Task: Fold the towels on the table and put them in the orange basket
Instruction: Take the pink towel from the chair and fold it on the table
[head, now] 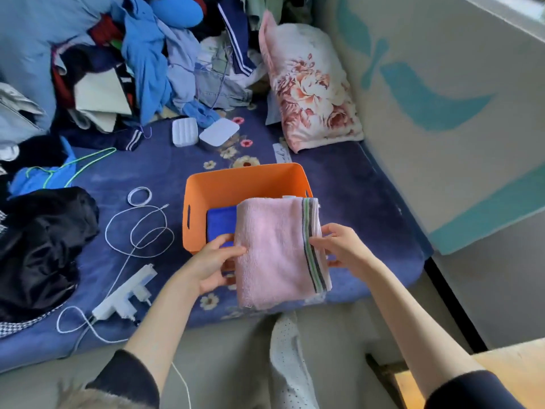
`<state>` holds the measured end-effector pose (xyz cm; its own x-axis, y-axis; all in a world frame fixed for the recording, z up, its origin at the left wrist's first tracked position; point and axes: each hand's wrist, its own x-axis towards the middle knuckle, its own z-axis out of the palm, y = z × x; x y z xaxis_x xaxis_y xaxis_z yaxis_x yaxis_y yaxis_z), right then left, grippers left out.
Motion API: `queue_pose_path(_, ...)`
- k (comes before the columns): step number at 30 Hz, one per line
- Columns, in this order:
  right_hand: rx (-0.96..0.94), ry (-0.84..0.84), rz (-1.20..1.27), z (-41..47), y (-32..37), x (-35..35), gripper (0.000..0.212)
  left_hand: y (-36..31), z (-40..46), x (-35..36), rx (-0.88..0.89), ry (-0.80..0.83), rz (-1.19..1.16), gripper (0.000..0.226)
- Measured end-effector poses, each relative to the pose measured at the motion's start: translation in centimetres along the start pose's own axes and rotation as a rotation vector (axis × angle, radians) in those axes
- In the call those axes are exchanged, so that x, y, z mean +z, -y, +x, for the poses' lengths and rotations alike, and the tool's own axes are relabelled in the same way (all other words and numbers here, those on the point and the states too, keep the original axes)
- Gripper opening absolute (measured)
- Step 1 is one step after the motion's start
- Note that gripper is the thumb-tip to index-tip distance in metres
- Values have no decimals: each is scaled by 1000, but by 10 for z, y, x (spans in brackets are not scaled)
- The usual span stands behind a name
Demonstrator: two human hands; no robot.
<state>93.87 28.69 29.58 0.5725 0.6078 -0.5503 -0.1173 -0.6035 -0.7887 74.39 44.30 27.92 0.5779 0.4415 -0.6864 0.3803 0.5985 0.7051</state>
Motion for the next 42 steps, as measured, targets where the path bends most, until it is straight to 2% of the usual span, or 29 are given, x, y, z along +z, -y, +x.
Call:
queue_pose_path(3, 25, 8, -26, 56, 22, 1, 18, -30, 43, -6, -9, -32, -8, 32)
queue_pose_path(9, 101, -12, -188, 179, 44, 10, 21, -66, 153, -12, -97, -163, 14, 26)
queue_pose_path(13, 118, 10, -502, 250, 30, 34, 16, -45, 219, -22, -162, -234, 54, 27)
queue_pose_path(15, 141, 36, -582, 274, 16, 49, 11, -31, 243, -27, -197, -266, 51, 31)
queue_pose_path(19, 221, 26, -647, 308, -15, 71, 23, -2, 285, -33, -254, -279, 57, 33)
queue_pose_path(24, 301, -72, -792, 341, -41, 84, 30, 30, 337, -28, -263, -249, 92, 29)
queue_pose_path(30, 318, -79, -785, 360, -55, 94, 37, 41, 367, -28, -260, -231, 110, 31)
queue_pose_path(33, 352, -101, -797, 365, -62, 99, 42, 44, 377, -28, -230, -245, 193, 39)
queue_pose_path(37, 316, -135, -952, 369, -66, 104, 49, 45, 377, -28, -156, -133, 416, 55)
queue_pose_path(40, 193, -76, -1069, 357, -69, 104, 56, 52, 361, -28, 56, -137, 721, 58)
queue_pose_path(42, -17, 24, -1384, 345, -79, 105, 61, 57, 352, -28, 247, -140, 1057, 60)
